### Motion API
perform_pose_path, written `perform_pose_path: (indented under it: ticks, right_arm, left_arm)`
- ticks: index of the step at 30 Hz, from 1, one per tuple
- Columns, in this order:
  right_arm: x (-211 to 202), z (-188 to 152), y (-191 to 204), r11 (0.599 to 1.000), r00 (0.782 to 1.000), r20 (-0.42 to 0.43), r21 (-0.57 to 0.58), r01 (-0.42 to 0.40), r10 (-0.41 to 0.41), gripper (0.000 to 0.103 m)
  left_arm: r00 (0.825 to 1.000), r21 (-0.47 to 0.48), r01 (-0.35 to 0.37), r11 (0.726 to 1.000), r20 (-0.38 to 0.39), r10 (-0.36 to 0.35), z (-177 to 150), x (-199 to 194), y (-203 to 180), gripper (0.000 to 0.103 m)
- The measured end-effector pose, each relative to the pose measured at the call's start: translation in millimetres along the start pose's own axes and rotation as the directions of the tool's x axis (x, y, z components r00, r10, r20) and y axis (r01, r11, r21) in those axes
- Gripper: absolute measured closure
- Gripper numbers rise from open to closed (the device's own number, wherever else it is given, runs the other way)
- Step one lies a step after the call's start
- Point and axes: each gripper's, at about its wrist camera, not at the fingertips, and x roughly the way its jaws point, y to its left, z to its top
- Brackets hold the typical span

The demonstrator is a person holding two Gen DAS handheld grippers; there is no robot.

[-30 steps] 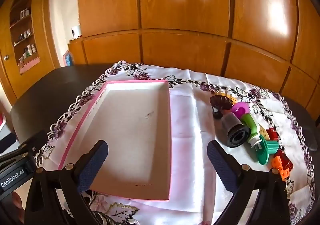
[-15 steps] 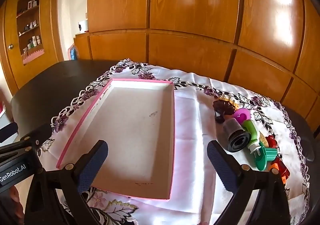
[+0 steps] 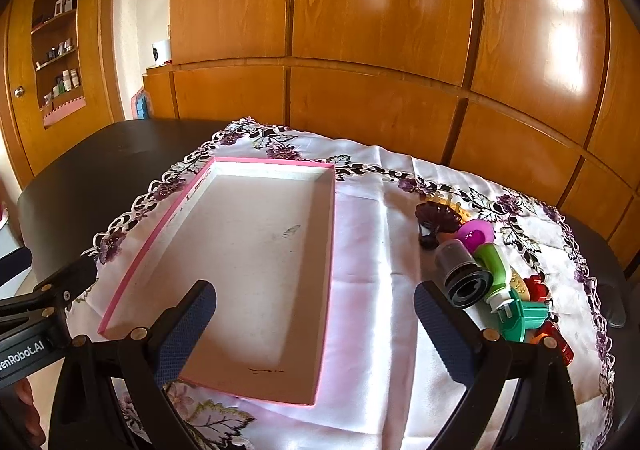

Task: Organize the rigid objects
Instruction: 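Move both tools from the tray toward the pile of toys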

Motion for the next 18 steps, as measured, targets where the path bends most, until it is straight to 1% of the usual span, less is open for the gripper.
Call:
perform_pose_path:
  ticks: [3,7,11,14,18]
  right_arm:
    - [0,3,-8,1.0,1.0,0.004,-0.003,0.01,-0.01,0.002]
    - [1,5,-20,1.0,1.0,0.006,0.003,0.017,-0.018,0.002]
    - [-2,8,-32,1.0,1.0,0.017,0.004,0.018,-0.018,0.002]
    - [-6,13,-45,1.0,0.999,0.04,0.005,0.023,-0.023,0.002]
    - [-12,23,-71,0.999,0.998,0.059,0.011,0.038,-0.038,0.002]
  left_arm:
    - [0.999,0.007,0.034,0.999,-0.011,-0.034,-1,1,-3,0.0]
    - [0.999,0.021,0.048,0.999,-0.017,-0.047,-1,2,-11,0.0]
    - [0.996,0.024,0.081,0.996,-0.045,-0.08,-1,4,-17,0.0]
    - [0.997,0.059,0.071,0.996,-0.027,-0.07,-2,3,-24,0.0]
    - [0.996,0.094,0.087,0.992,-0.02,-0.086,-2,3,-32,0.0]
